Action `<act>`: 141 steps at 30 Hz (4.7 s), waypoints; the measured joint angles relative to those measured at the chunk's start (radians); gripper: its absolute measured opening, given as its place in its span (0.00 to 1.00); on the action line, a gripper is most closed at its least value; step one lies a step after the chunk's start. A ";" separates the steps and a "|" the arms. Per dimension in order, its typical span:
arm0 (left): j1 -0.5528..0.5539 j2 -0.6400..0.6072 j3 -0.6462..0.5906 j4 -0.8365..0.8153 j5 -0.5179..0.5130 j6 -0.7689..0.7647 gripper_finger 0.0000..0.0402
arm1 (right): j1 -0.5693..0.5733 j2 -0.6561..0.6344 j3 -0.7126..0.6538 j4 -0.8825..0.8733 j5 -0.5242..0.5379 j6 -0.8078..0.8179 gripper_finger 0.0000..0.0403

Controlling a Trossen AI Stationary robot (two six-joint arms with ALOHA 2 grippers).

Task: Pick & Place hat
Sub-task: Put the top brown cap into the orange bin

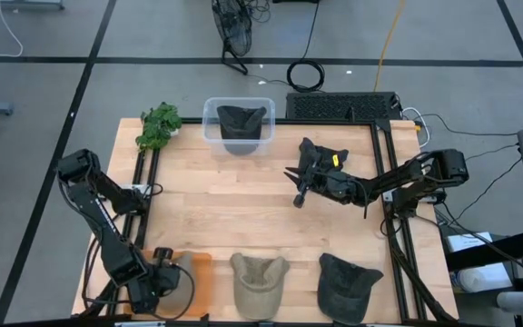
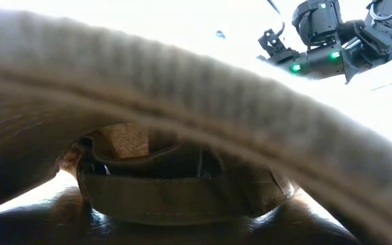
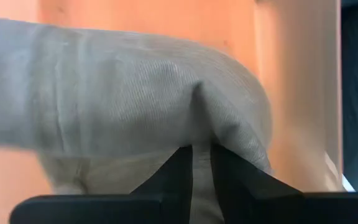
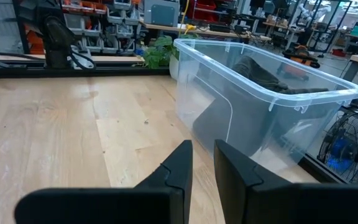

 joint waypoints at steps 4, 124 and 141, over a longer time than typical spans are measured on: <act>0.000 0.000 0.000 -0.021 0.015 0.018 0.17 | 0.000 0.000 0.000 0.000 0.000 0.000 0.11; 0.003 0.230 0.425 -0.280 -0.074 -0.085 0.10 | 0.008 0.000 0.000 -0.034 0.000 0.032 0.11; 0.005 0.229 0.344 -0.367 -0.132 -0.211 0.50 | 0.008 0.000 0.000 -0.034 0.000 0.026 0.11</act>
